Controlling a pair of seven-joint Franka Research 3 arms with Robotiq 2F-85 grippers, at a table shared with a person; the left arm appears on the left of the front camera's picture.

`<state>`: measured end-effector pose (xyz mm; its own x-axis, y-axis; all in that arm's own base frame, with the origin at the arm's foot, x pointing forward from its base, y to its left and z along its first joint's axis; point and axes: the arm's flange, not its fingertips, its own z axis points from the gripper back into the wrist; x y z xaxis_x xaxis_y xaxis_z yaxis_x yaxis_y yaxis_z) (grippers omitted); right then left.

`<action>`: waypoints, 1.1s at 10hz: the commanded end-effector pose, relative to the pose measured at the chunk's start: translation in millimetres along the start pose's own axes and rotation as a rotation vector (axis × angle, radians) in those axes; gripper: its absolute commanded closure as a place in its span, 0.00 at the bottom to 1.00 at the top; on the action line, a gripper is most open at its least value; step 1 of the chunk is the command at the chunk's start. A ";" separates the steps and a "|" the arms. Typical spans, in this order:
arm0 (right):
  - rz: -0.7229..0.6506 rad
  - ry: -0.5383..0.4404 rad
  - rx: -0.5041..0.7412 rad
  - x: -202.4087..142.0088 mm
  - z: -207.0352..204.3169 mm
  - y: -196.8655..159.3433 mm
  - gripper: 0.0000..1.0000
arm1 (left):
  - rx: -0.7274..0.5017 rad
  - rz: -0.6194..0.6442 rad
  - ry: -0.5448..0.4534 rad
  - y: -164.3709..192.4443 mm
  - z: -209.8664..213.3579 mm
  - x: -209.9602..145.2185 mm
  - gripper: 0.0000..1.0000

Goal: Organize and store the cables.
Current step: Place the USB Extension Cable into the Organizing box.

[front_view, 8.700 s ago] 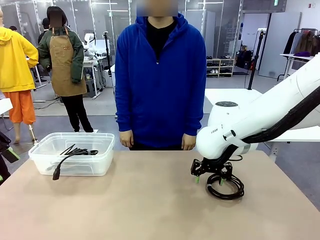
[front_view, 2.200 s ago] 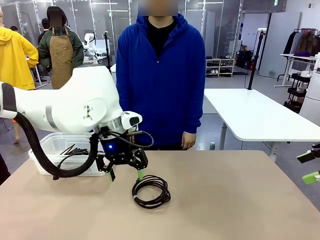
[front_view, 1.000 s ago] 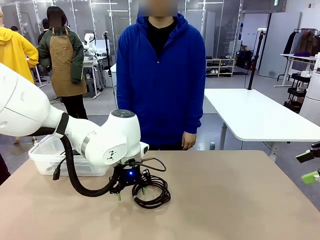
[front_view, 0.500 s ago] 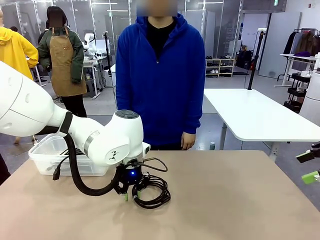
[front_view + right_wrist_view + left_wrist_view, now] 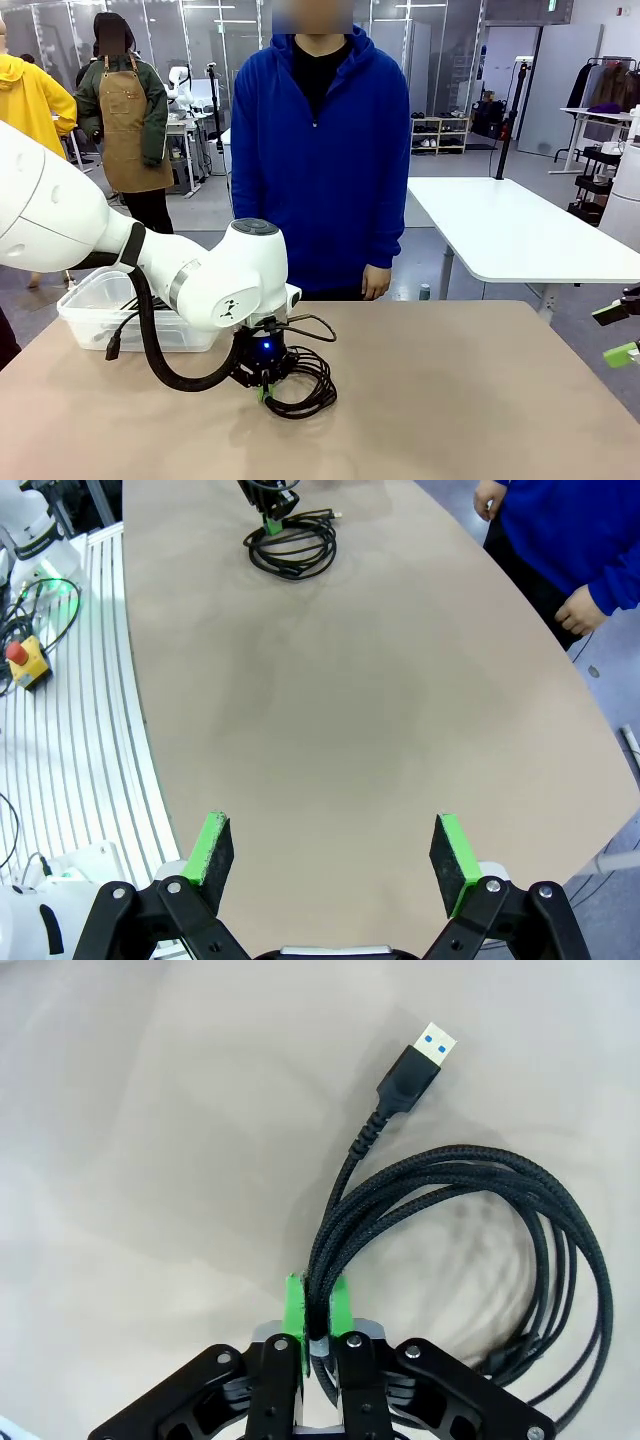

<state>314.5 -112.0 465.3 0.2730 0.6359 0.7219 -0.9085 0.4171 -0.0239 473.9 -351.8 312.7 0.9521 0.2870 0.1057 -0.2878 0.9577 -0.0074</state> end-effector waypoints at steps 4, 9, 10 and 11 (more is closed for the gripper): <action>-0.005 -0.011 0.002 0.7 -0.4 1.2 0.00 | 0.070 -0.110 -0.027 25.4 123.2 10.8 0.95; -0.005 -0.011 0.002 0.7 -0.4 1.2 0.00 | 0.133 -0.207 -0.155 39.5 183.0 5.6 0.95; -0.005 -0.011 0.002 0.7 -0.4 1.2 0.00 | 0.133 -0.207 -0.155 39.5 183.0 5.6 0.95; -0.005 -0.011 0.002 0.7 -0.4 1.2 0.00 | 0.133 -0.207 -0.155 39.5 183.0 5.6 0.95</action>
<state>314.5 -111.9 465.0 0.2740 0.6358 0.7216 -0.9087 0.4168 -0.0222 448.5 -316.0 495.1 0.9663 0.0404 0.2543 -0.0889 0.9792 0.1823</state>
